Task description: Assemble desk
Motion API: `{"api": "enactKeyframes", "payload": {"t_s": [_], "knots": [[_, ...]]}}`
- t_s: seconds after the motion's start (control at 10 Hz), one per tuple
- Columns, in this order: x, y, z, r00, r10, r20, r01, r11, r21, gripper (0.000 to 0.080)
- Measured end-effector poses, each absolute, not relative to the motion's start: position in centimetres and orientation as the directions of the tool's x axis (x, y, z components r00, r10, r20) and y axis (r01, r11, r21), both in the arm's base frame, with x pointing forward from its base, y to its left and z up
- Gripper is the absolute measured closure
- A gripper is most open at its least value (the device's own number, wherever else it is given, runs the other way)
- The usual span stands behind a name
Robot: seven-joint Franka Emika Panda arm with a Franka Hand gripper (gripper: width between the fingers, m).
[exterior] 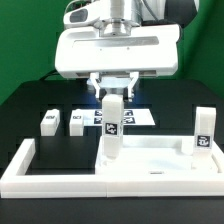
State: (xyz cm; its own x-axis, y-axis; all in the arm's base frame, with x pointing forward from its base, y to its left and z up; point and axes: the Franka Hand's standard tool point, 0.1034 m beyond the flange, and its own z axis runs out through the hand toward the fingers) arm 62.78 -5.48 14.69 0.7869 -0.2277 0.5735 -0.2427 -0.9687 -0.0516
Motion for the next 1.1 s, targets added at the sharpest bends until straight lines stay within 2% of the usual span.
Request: {"api": "enactKeyframes", "payload": {"t_s": [0.2,0.5,1.1], "knots": [[62.7,-5.8,14.8,0.784,-0.229,0.576,-0.246,-0.968,-0.049,0.0508],[62.4,-6.7,15.8,0.808,-0.248,0.535,-0.251,-0.966,-0.068,0.0508],[62.3,-5.7,14.5,0.812,-0.241,0.532,-0.245,-0.967,-0.064,0.0508]]}}
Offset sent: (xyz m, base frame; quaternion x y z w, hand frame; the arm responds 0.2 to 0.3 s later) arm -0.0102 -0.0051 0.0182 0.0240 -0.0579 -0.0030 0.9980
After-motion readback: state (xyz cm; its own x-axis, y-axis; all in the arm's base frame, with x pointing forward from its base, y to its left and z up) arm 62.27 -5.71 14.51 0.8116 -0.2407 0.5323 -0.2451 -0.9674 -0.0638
